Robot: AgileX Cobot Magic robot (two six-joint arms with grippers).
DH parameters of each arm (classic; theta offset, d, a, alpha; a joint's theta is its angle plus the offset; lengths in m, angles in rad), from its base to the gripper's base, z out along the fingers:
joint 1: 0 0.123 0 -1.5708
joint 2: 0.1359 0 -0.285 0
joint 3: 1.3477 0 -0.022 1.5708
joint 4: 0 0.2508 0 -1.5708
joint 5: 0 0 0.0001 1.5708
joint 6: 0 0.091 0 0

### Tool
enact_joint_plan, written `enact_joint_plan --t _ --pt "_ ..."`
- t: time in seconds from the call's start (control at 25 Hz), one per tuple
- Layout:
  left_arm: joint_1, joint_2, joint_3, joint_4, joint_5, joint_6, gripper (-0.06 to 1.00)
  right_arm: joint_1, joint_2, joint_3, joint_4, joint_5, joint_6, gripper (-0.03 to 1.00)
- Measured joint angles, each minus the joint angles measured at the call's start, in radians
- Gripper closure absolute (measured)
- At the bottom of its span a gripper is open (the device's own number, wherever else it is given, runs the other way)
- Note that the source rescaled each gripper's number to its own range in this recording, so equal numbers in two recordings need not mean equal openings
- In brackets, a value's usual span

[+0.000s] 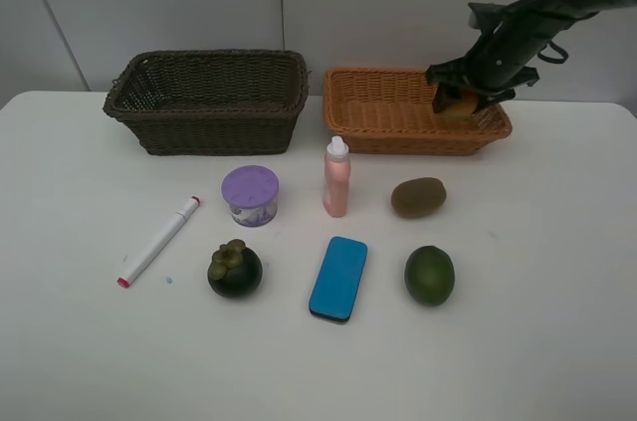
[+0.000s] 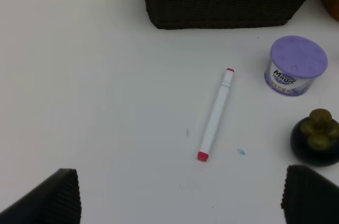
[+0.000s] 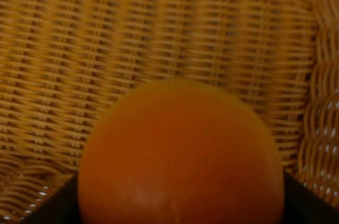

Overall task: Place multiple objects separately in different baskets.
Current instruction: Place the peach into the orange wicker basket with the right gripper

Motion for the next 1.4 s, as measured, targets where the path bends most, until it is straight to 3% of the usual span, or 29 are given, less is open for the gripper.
enact_joint_plan --t 0.88,0.92,1.04,1.08,1.4 --pt "0.000 0.000 0.000 0.000 0.000 0.000 -0.05 -0.001 0.037 0.000 -0.023 -0.001 -0.007 0.43" --pt "0.000 0.000 0.000 0.000 0.000 0.000 -0.05 -0.001 0.037 0.000 -0.023 -0.002 -0.007 0.42" --pt "0.000 0.000 0.000 0.000 0.000 0.000 -0.05 -0.001 0.037 0.000 -0.023 -0.001 -0.007 0.19" --pt "0.000 0.000 0.000 0.000 0.000 0.000 -0.05 -0.001 0.037 0.000 -0.023 -0.002 -0.007 0.16" --pt "0.000 0.000 0.000 0.000 0.000 0.000 -0.05 -0.001 0.037 0.000 -0.023 0.000 -0.008 0.13"
